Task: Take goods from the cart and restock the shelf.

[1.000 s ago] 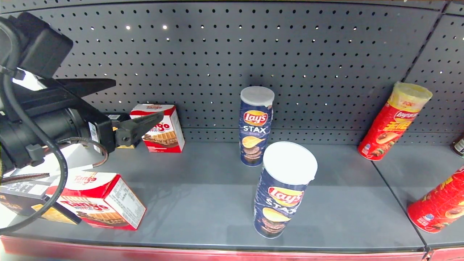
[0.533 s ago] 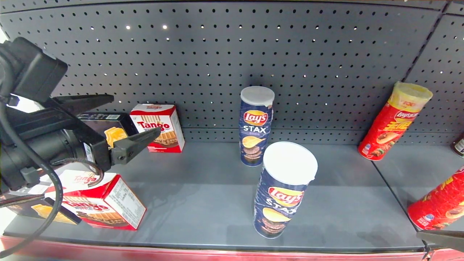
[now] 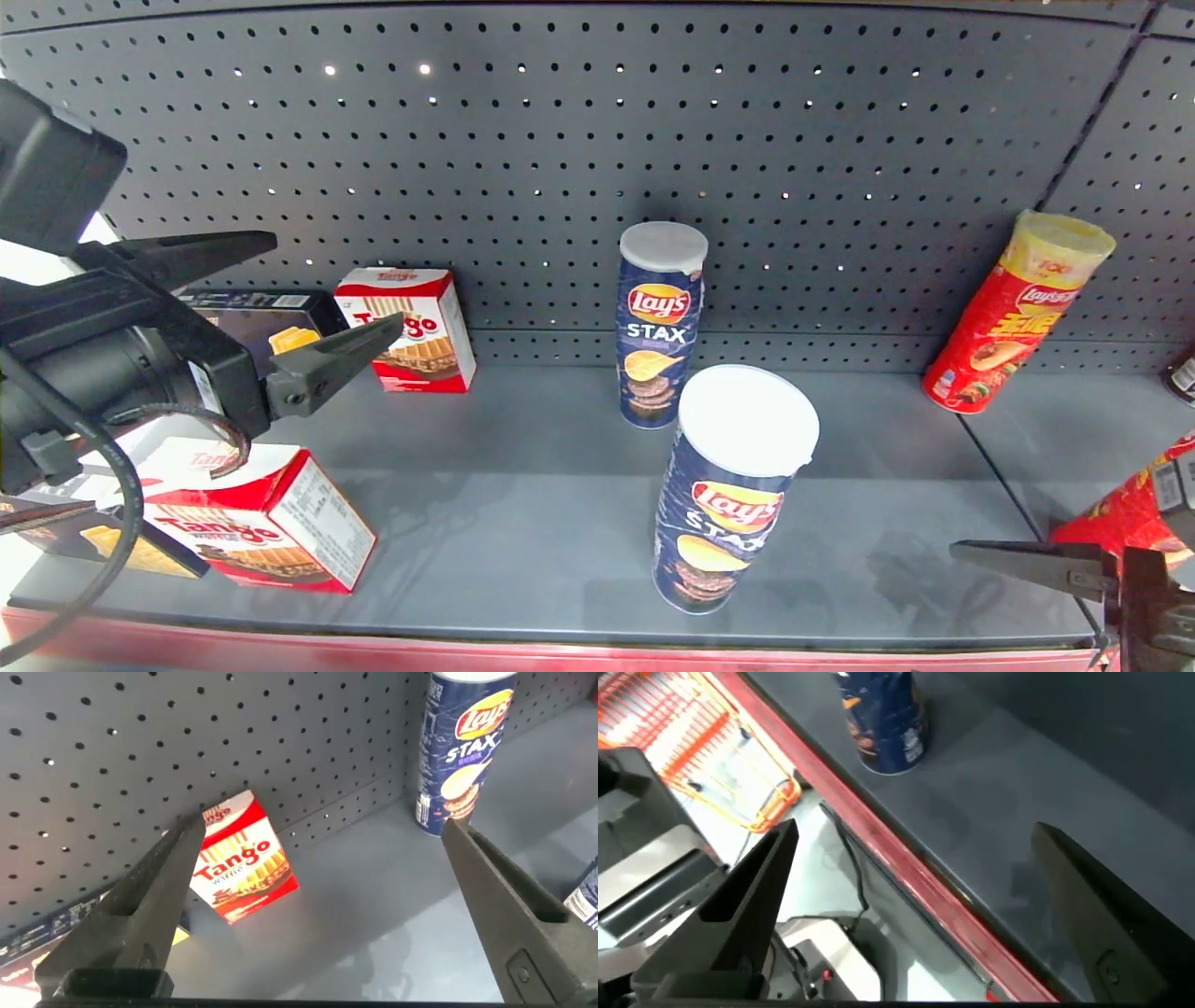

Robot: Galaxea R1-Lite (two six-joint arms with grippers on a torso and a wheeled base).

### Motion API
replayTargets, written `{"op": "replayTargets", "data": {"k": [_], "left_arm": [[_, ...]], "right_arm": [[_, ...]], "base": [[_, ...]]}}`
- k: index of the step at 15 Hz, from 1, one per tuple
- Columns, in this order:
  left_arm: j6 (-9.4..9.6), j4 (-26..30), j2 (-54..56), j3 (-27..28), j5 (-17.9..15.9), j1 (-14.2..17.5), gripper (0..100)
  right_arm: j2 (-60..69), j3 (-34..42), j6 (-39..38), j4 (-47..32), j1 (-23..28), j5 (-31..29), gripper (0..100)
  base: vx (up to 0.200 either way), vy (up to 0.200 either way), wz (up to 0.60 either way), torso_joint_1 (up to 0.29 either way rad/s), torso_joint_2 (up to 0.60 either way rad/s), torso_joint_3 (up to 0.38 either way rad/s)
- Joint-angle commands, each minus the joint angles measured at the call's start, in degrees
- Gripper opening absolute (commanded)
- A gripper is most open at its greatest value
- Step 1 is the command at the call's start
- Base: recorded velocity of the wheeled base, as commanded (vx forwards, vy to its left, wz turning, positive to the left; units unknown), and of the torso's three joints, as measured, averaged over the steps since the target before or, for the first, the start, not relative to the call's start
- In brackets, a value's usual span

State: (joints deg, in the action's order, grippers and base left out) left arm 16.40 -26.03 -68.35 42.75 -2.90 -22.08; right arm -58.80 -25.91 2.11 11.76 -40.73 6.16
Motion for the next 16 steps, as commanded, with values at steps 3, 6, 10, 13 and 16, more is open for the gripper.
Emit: {"op": "replayTargets", "data": {"k": [3, 6, 10, 13, 16], "left_arm": [[-0.05, 0.27, 3.40, -1.53, 0.18, 0.10, 100], [-0.05, 0.27, 5.07, -1.71, 0.18, 0.46, 100], [-0.14, 0.45, 8.59, -3.90, 0.26, 0.46, 100], [-0.14, 0.45, 10.08, -5.93, 0.26, 0.46, 100], [-2.16, 0.45, 10.17, -5.31, 0.26, 0.46, 100]], "right_arm": [[-6.68, -3.10, 0.00, 0.28, -0.14, -3.52, 100], [-10.81, -6.26, -0.09, 0.28, 0.04, -4.93, 100], [-15.47, -9.16, -0.09, 0.28, -0.05, -5.10, 100], [-18.99, -11.89, -0.09, 0.28, -0.05, -5.37, 100], [-21.71, -14.44, -0.09, 0.28, -0.05, -7.39, 100]], "base": [[0.000, 0.000, 0.00, 0.000, 0.00, 0.000], [0.000, 0.000, 0.00, 0.000, 0.00, 0.000], [0.000, 0.000, 0.00, 0.000, 0.00, 0.000], [0.000, 0.000, 0.00, 0.000, 0.00, 0.000], [0.000, 0.000, 0.00, 0.000, 0.00, 0.000]]}}
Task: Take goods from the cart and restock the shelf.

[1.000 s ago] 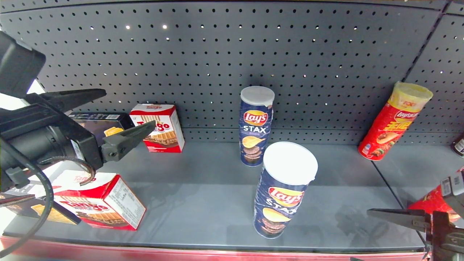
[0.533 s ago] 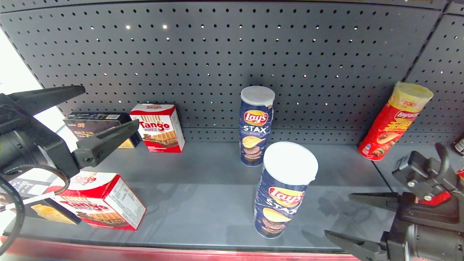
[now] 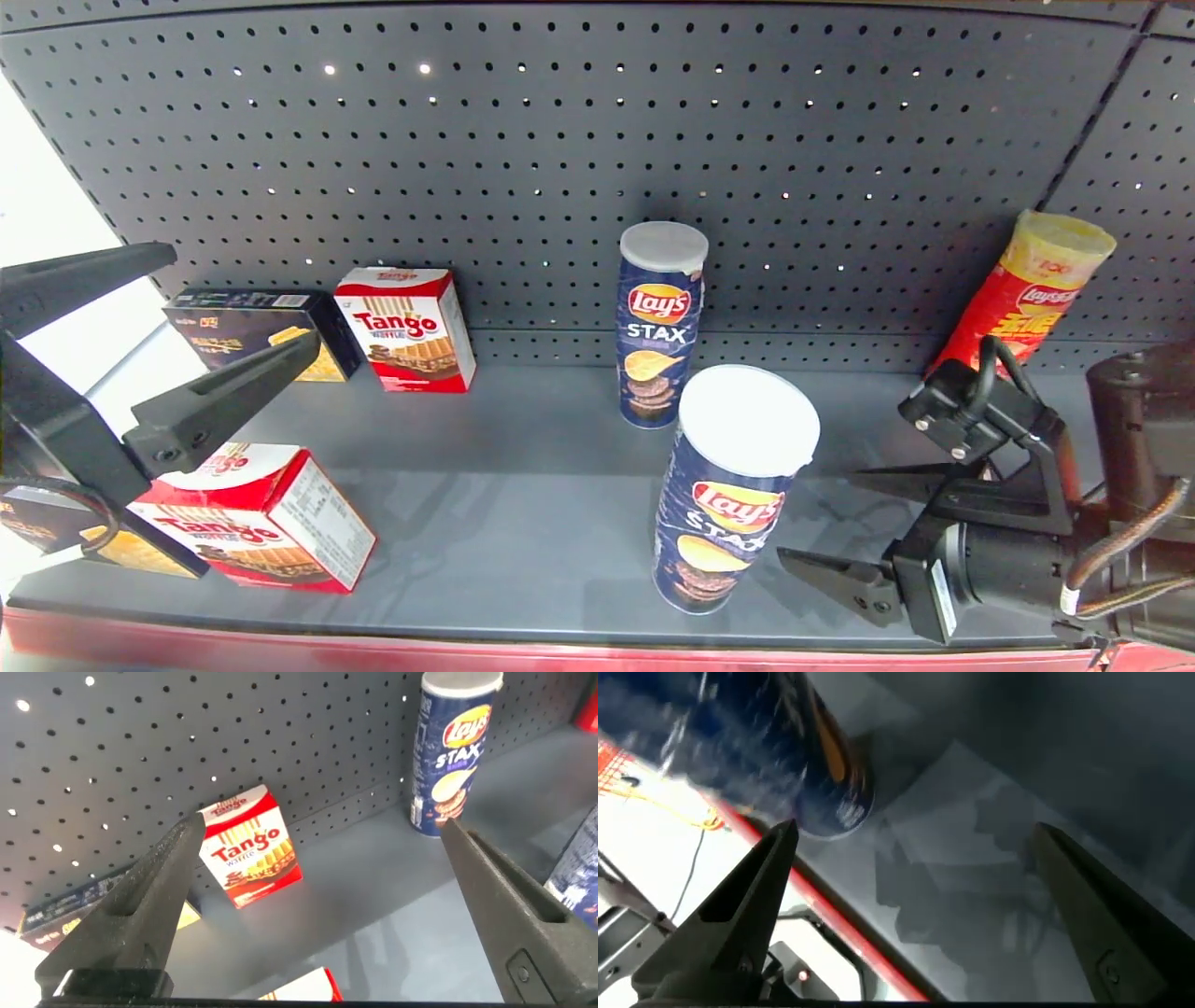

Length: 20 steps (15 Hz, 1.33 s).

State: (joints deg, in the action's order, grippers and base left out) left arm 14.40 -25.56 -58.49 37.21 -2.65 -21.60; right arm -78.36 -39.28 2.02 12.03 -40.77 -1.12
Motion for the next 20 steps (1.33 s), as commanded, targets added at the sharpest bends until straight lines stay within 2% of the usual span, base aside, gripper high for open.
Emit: {"op": "replayTargets", "data": {"k": [1, 9, 13, 20], "left_arm": [[-0.42, -0.01, 0.31, 0.32, 0.01, -0.02, 100], [-0.51, -0.28, 0.31, 0.41, -0.17, -0.02, 100], [-0.51, -0.28, 0.31, 0.24, -0.17, -0.11, 100], [-0.60, -0.28, 0.22, 0.24, -0.17, -0.11, 100]], "right_arm": [[-3.20, -1.85, 0.00, 0.01, -0.02, -0.11, 100], [-7.07, -4.32, 0.09, 0.10, 0.25, -0.11, 100], [-6.19, -4.58, 0.17, 0.10, 2.09, -0.20, 100], [-9.97, -8.18, 0.17, 0.10, -0.72, -0.20, 100]], "base": [[0.000, 0.000, 0.00, 0.000, 0.00, 0.000], [0.000, 0.000, 0.00, 0.000, 0.00, 0.000], [0.000, 0.000, 0.00, 0.000, 0.00, 0.000], [0.000, 0.000, 0.00, 0.000, 0.00, 0.000]]}}
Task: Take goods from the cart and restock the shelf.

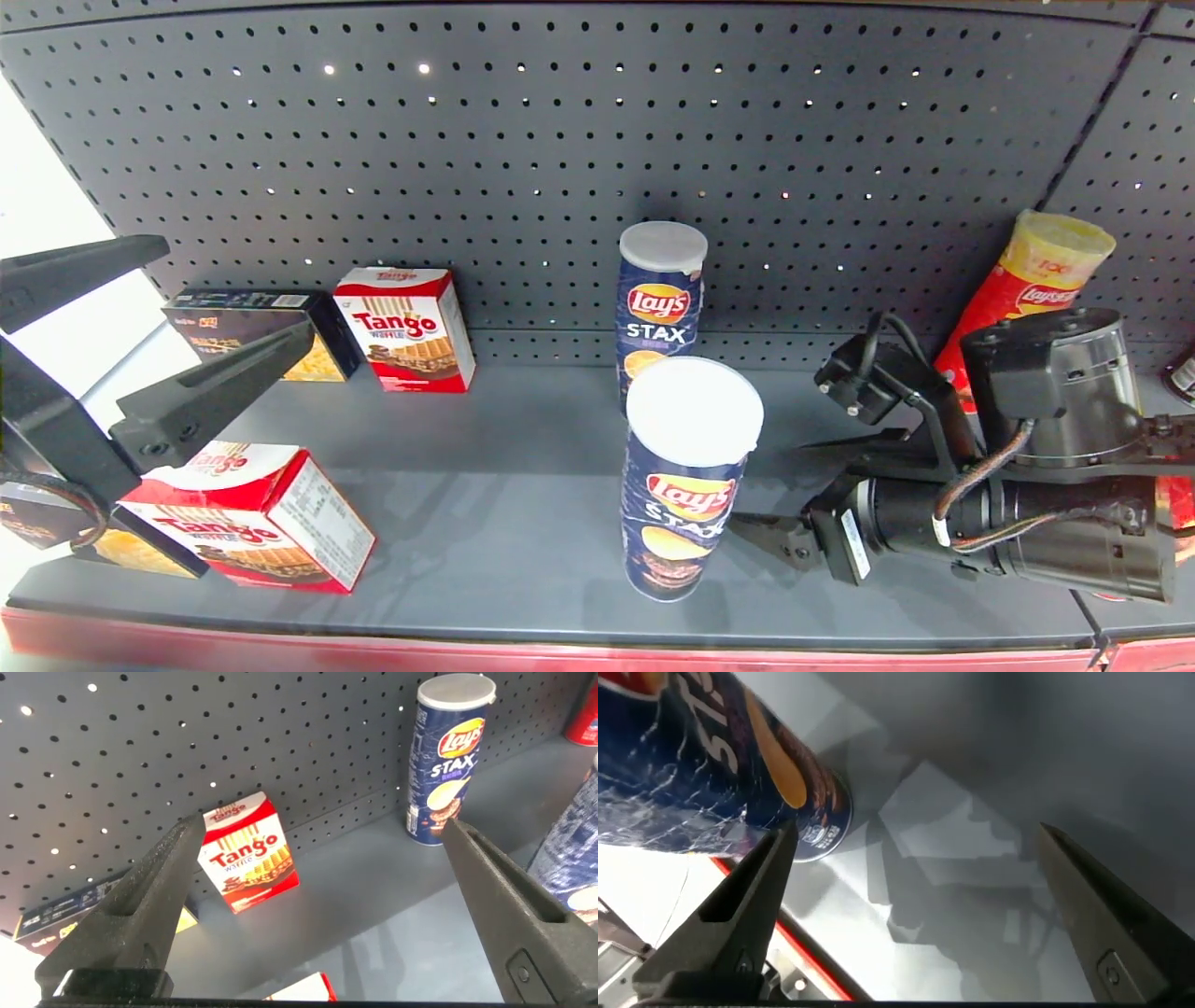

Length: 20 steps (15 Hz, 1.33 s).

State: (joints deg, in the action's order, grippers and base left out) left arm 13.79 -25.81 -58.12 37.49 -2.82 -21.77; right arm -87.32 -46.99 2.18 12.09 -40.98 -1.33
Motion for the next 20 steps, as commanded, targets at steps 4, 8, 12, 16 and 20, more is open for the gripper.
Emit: {"op": "replayTargets", "data": {"k": [4, 8, 12, 16, 20], "left_arm": [[0.01, -0.03, -0.15, -0.04, 0.00, -0.02, 100], [0.01, -0.03, -0.32, -0.04, -0.08, -0.11, 100], [0.01, 0.06, -0.06, -0.13, 0.00, -0.02, 100], [0.10, 0.23, 4.86, -1.71, 0.00, -0.02, 100], [0.10, 0.41, 11.37, -5.49, 0.62, 0.06, 100]], "right_arm": [[-0.75, -0.47, -0.07, 0.04, -0.59, -0.08, 100], [1.45, -0.20, -0.07, 0.04, -0.24, -0.43, 100], [4.97, -0.29, -0.16, 0.04, -0.15, -0.60, 100], [15.78, -0.11, -0.42, 1.00, 0.38, -0.43, 100], [23.69, 2.79, -0.16, 3.29, 0.29, -0.52, 100]], "base": [[0.000, 0.000, 0.00, 0.000, 0.00, 0.000], [0.000, 0.000, 0.00, 0.000, 0.00, 0.000], [0.000, 0.000, 0.00, 0.000, 0.00, 0.000], [0.000, 0.000, 0.00, 0.000, 0.00, 0.000], [0.000, 0.000, 0.00, 0.000, 0.00, 0.000]]}}
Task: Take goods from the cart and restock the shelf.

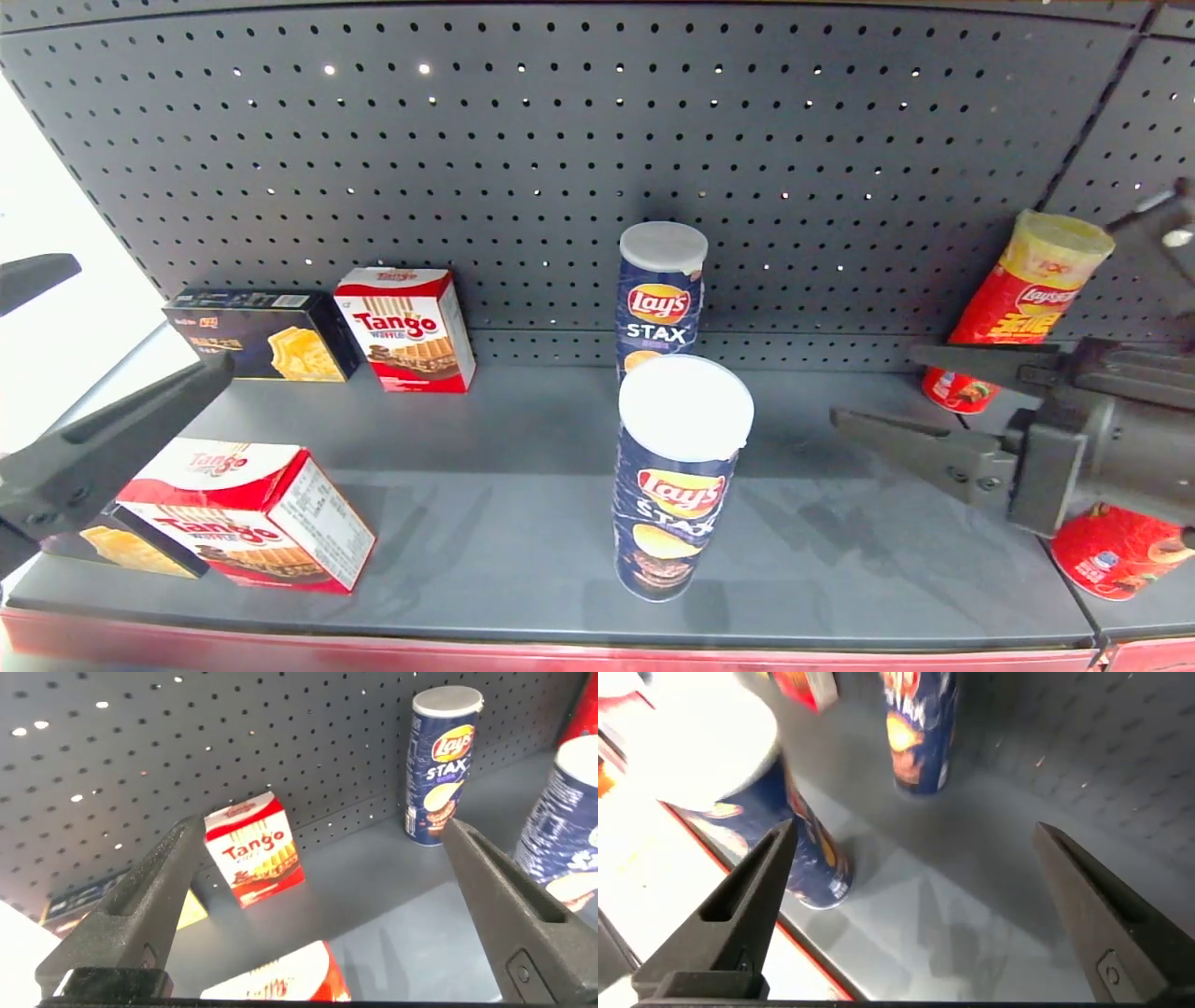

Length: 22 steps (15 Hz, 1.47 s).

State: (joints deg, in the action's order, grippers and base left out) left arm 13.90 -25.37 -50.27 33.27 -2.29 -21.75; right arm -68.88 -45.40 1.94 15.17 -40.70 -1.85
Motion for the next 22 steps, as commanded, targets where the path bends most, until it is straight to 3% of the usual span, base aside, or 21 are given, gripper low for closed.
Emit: {"op": "replayTargets", "data": {"k": [1, 4, 7, 11, 13, 15, 16, 18, 21, 22], "left_arm": [[-0.01, 0.06, 6.68, -2.95, 0.36, 0.13, 100], [-0.01, 0.67, 13.62, -7.52, 0.62, -0.14, 100], [0.08, 8.23, 23.03, -9.98, 0.18, -0.40, 100], [0.52, 26.77, 40.25, -10.68, 0.09, 0.65, 100], [0.17, 36.79, 48.43, -10.68, -0.52, 3.38, 100], [-0.54, 40.84, 50.27, -11.56, -0.52, 3.47, 100], [-1.42, 39.78, 50.27, -14.11, -0.34, 3.55, 100], [-1.15, 38.46, 50.27, -18.24, 0.01, 3.55, 100], [-1.24, 30.73, 50.27, -27.03, 4.40, 3.55, 100], [-1.15, 29.59, 50.27, -29.23, 5.90, 3.55, 100]], "right_arm": [[8.58, 2.95, 0.17, 0.30, 0.19, -0.08, 100], [16.58, 6.29, 0.08, 0.39, 0.19, 0.01, 100], [27.39, 9.98, 0.26, 0.22, 0.98, -0.08, 100], [40.40, 13.85, 0.26, -2.07, 5.90, -0.52, 100], [47.08, 18.24, 0.26, -5.50, 7.66, -0.70, 100], [51.74, 21.67, 0.26, -7.61, 10.47, -0.70, 100], [55.78, 24.39, 0.26, -9.45, 14.34, -0.08, 100], [60.09, 27.47, 0.26, -12.53, 17.24, 0.10, 100], [68.88, 32.48, -0.09, -23.34, 21.54, -1.22, 100], [68.88, 33.44, 0.08, -24.57, 21.63, -4.56, 100]], "base": [[0.000, 0.000, 0.00, 0.000, 0.00, 0.000], [0.000, 0.000, 0.00, 0.000, 0.00, 0.000], [0.000, 0.000, 0.00, 0.000, 0.00, 0.000], [0.000, 0.000, 0.00, 0.000, 0.00, 0.000], [0.000, 0.000, 0.00, 0.000, 0.00, 0.000], [0.000, 0.000, 0.00, 0.000, 0.00, 0.000], [0.000, 0.000, 0.00, 0.000, 0.00, 0.000], [0.000, 0.000, 0.00, 0.000, 0.00, 0.000], [0.000, 0.000, 0.00, 0.000, 0.00, 0.000], [0.000, 0.000, 0.00, 0.000, 0.00, 0.000]]}}
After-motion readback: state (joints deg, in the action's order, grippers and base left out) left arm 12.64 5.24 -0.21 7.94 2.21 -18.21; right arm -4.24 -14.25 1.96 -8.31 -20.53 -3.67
